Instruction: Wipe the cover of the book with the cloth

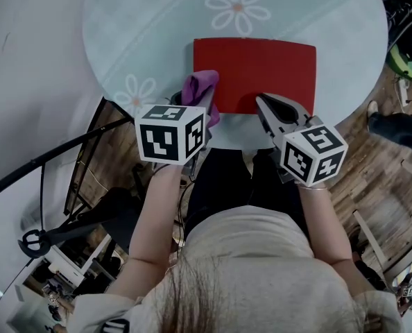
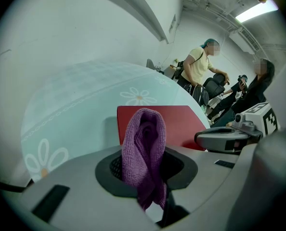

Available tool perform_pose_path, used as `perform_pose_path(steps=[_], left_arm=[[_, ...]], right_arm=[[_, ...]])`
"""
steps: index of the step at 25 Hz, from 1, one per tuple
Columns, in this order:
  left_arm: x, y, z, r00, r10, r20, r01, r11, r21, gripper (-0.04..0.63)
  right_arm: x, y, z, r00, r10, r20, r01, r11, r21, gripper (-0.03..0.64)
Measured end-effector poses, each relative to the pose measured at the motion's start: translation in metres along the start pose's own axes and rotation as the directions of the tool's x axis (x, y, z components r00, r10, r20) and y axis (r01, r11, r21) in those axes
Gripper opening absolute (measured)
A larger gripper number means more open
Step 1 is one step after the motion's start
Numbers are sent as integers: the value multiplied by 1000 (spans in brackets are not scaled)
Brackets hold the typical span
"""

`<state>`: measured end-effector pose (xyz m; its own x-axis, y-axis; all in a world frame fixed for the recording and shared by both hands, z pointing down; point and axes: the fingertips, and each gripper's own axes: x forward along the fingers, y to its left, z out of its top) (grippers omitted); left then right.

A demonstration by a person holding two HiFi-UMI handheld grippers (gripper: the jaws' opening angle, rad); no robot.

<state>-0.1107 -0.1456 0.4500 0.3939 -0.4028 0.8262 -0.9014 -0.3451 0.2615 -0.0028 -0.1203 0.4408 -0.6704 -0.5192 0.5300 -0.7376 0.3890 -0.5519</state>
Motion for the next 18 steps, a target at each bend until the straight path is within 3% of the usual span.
perform_pose_path(steps=[18], left_arm=[[4,-19,0,998,61,-26,-61,998,2,110]], right_arm=[[-28,-24,4,1000,23,7,-23,1000,5,23]])
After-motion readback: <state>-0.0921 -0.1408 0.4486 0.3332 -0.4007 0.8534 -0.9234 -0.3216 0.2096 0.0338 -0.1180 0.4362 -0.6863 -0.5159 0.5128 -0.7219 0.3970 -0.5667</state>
